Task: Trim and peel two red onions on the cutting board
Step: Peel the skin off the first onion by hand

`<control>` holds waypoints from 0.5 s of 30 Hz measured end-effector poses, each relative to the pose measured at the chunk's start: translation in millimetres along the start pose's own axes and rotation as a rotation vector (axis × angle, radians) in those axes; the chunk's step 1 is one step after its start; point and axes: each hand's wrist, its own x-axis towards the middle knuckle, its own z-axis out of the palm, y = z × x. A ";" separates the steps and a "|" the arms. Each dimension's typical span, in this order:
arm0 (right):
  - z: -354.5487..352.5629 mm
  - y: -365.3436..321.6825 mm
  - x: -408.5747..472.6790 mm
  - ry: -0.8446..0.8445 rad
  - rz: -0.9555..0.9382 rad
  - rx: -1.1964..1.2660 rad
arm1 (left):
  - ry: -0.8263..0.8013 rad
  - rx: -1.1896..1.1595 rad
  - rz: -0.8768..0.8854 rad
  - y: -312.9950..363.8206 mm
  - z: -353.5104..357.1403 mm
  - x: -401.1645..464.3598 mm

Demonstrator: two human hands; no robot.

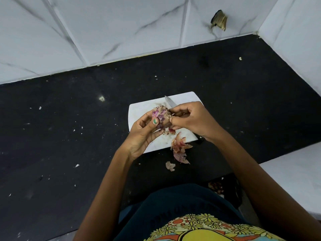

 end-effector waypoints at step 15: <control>4.6 1.6 1.9 0.039 -0.005 0.033 | -0.020 -0.006 -0.020 -2.5 -6.0 3.9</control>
